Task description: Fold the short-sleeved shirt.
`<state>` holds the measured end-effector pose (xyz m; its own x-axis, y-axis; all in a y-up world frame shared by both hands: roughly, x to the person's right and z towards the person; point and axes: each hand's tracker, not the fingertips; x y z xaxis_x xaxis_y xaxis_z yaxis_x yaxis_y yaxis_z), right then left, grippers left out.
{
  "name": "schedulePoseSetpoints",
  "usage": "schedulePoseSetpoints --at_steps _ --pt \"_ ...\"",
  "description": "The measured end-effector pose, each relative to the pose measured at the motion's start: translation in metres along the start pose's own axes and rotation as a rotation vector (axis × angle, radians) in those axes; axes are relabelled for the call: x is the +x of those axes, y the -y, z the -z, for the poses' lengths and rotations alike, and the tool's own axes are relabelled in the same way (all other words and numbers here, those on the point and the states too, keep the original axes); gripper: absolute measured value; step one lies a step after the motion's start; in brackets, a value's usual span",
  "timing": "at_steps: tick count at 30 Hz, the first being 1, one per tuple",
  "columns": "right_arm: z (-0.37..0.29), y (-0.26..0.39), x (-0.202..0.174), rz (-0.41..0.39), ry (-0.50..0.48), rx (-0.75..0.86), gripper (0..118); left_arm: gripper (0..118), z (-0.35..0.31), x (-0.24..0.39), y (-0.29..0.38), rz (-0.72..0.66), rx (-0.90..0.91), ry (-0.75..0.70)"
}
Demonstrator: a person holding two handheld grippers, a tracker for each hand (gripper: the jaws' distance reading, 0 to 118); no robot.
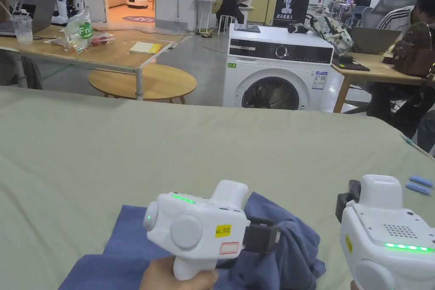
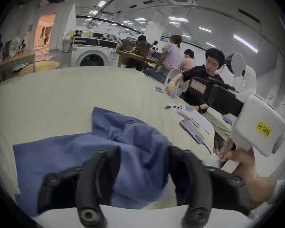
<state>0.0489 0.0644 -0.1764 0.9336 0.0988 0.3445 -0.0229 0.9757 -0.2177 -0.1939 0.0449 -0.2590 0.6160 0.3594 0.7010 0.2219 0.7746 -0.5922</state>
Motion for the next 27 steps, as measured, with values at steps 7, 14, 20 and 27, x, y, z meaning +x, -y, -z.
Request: schedulePoseSetpoints --at_steps 7,14,20,27 --pt "0.005 -0.006 -0.024 -0.001 -0.061 -0.002 0 60 -0.060 -0.037 0.000 -0.049 0.171 -0.197" --pt "0.018 -0.009 -0.045 0.013 -0.118 -0.023 0 0 -0.094 -0.091 0.005 -0.109 0.185 -0.400" --pt "0.032 -0.009 -0.052 0.021 -0.138 -0.052 0 0 -0.102 -0.155 -0.019 -0.178 0.099 -0.485" --pt "0.041 -0.006 -0.049 0.008 -0.133 -0.071 0 2 -0.061 -0.227 -0.054 -0.300 -0.078 -0.505"
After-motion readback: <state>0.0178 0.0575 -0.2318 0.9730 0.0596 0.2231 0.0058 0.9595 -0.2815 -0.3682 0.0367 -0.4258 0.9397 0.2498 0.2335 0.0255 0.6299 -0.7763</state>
